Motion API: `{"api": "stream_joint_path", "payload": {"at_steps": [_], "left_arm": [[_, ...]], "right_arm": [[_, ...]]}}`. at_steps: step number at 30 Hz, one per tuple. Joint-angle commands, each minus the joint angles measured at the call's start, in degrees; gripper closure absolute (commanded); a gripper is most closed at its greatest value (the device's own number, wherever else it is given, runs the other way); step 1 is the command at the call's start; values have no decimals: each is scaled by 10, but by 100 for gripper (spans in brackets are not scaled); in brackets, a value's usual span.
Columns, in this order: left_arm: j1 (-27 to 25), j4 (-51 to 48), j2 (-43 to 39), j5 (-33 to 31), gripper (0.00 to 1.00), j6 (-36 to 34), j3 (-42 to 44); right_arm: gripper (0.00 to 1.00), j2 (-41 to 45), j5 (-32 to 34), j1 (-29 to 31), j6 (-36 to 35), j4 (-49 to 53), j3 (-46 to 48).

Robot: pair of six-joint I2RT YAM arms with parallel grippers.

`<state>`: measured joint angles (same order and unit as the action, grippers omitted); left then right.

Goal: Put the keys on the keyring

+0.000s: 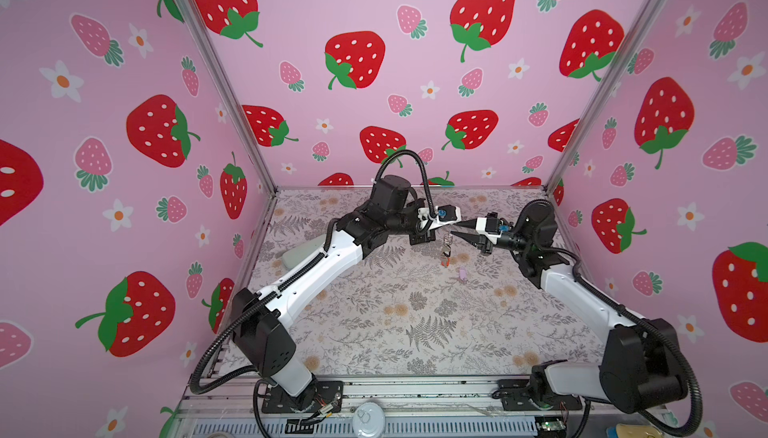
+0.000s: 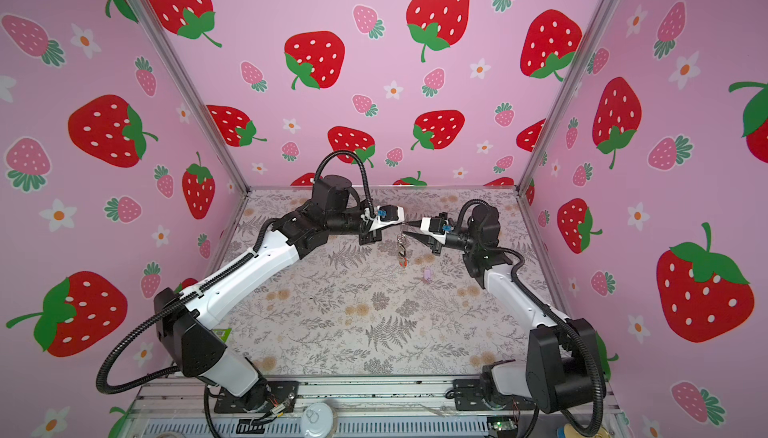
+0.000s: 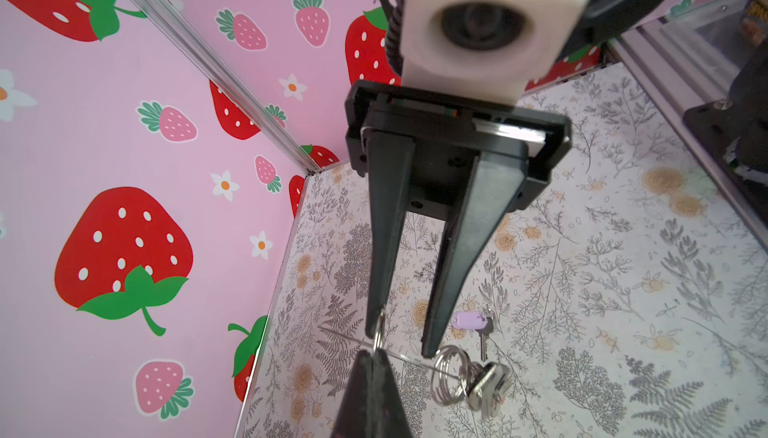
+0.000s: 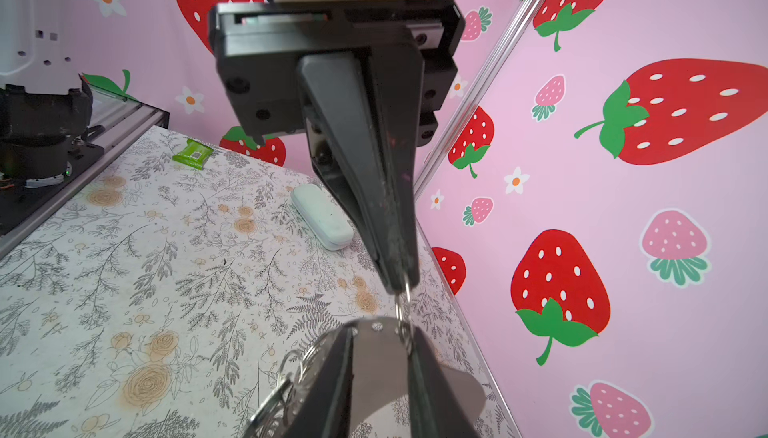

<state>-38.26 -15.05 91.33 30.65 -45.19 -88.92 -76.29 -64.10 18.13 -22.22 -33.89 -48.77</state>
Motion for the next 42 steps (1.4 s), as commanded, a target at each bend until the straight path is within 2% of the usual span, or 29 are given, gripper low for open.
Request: {"api": "stream_joint_path", "payload": {"at_steps": [1,8,14,19,28,42], "left_arm": [[5,112,-22,63,100,62,20],[16,205,-32,101,100,135,58],[17,256,-38,108,100,166,85],[20,301,-45,108,100,188,107],[22,334,-61,110,100,208,120],[22,327,-56,132,100,217,122]], "right_arm": [[74,8,-26,-4,54,-78,9],[79,6,-25,-4,152,-196,21],[82,3,-15,-4,221,-271,28],[84,-1,-12,-4,247,-289,27],[85,-2,-10,-4,245,-289,34],[80,-9,11,-5,305,-359,24]]}}
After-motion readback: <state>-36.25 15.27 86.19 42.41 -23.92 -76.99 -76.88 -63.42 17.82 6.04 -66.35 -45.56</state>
